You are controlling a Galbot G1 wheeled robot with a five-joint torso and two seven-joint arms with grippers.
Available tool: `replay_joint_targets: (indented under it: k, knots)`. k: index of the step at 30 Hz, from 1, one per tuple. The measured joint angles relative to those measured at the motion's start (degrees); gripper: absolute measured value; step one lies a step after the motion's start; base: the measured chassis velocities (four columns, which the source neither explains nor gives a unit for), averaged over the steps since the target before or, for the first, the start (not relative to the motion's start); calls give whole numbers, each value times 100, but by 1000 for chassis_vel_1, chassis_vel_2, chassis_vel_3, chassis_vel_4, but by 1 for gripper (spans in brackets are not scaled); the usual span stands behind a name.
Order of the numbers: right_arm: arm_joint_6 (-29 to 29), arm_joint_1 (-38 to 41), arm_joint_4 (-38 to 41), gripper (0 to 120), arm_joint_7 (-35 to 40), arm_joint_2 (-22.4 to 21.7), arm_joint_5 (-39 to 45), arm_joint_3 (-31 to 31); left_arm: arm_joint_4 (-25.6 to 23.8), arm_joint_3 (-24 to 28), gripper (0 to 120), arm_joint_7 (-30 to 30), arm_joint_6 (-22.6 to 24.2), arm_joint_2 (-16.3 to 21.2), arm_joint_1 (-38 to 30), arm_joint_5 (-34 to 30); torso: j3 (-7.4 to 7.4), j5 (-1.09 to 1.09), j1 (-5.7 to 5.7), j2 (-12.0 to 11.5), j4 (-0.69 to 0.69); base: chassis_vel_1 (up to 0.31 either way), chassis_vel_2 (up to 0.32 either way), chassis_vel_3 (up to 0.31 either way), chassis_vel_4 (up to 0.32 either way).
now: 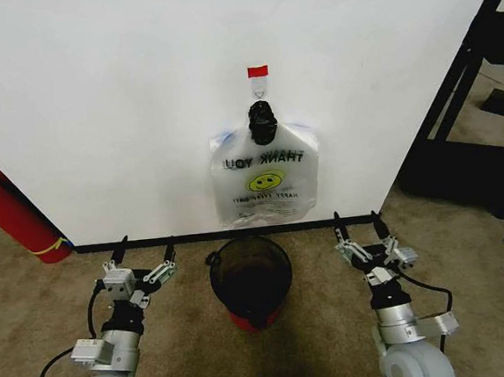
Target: Pick up the garbage bag from the wall and place it over the trash bin.
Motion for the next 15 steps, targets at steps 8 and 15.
replay_joint_targets:
  k: [8, 15]
  knots:
    - [-52, 136, -130, 100, 55, 32, 126, -108, -80, -20, 100, 11, 26, 41, 18, -7, 0, 1, 0, 0, 0, 0, 0, 0, 0]
    - [36, 150, -232, 100, 75, -22, 266, -98, -71, 51, 100, 15, 24, -42, 17, 33, 0, 1, 0, 0, 0, 0, 0, 0, 0]
